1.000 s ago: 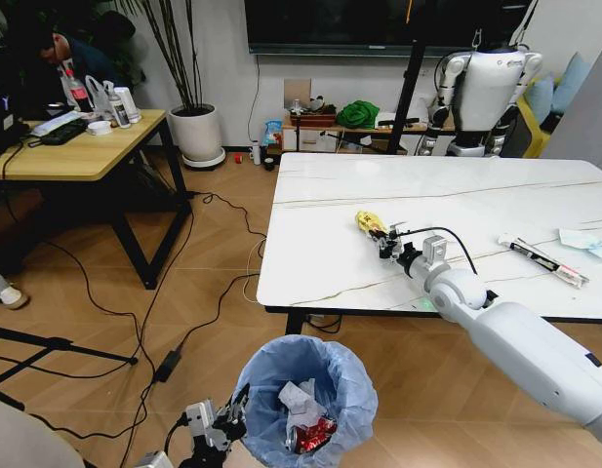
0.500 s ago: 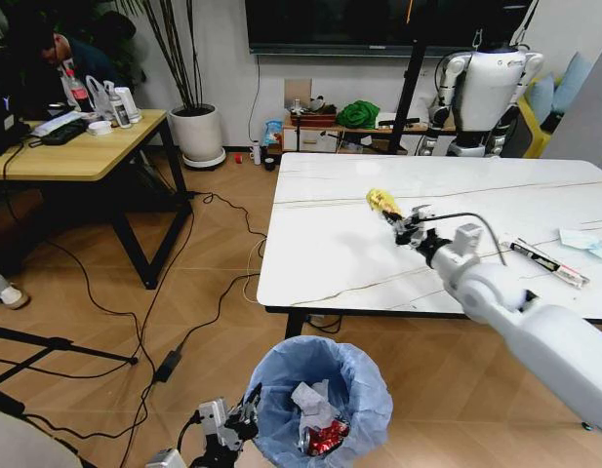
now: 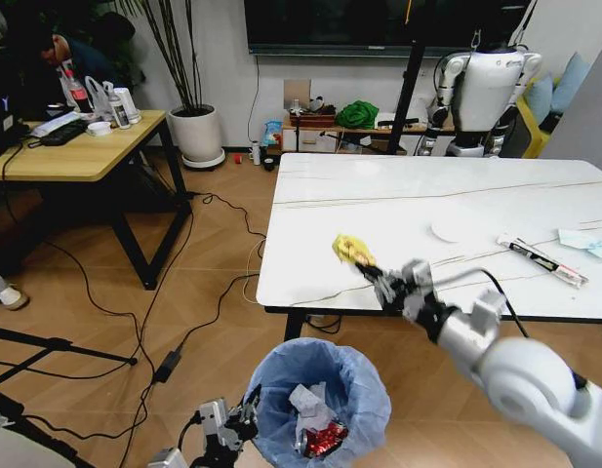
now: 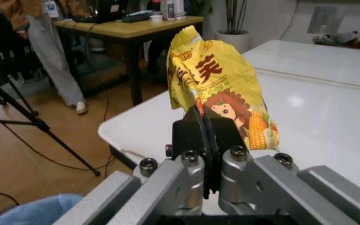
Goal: Pick up the trash bin and place the trash from the table into it.
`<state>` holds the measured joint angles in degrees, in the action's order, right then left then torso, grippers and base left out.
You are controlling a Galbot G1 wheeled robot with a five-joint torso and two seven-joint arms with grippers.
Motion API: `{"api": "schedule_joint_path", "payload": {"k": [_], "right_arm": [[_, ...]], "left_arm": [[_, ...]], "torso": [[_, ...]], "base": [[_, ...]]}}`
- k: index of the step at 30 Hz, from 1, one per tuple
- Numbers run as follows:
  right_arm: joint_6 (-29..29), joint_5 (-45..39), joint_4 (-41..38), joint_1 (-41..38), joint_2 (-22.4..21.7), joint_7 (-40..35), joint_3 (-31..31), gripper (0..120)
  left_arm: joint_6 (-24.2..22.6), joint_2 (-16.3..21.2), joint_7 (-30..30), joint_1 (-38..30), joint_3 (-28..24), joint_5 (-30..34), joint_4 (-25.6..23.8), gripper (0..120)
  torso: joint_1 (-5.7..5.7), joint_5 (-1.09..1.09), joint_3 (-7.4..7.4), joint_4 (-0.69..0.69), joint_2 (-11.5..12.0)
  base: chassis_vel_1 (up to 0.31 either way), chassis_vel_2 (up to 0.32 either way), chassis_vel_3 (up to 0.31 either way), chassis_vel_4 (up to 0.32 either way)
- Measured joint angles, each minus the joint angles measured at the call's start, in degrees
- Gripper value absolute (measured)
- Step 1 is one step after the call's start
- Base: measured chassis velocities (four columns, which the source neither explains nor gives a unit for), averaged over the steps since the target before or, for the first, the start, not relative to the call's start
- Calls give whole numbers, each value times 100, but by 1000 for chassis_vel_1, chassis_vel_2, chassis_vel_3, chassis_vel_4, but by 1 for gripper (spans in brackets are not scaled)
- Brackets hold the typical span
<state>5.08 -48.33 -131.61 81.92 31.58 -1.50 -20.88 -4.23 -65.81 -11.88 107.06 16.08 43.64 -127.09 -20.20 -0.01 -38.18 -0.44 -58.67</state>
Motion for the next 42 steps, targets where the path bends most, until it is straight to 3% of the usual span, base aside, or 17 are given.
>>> {"api": "schedule_joint_path", "payload": {"k": [4,12,31,42], "right_arm": [[-163,705,-28,685,486,394,-106,0],[-276,1395,97,954,1249,810,393,0],[-610,2352,-78,2050,1419,1461,593,0],[-601,2379,-12,2022,1442,1447,541,40]], "left_arm": [[28,25,19,135,201,70,15,0],[60,-100,52,156,219,77,121,0],[80,-189,66,89,151,37,87,0],[77,-218,74,124,180,-38,79,0]], "torso": [[-1,2,0,3,0],[-1,0,0,3,1],[-1,1,-1,2,1],[-1,1,-1,2,1]], "base": [[0,0,0,0],[0,0,0,0],[0,0,0,0],[0,0,0,0]]}}
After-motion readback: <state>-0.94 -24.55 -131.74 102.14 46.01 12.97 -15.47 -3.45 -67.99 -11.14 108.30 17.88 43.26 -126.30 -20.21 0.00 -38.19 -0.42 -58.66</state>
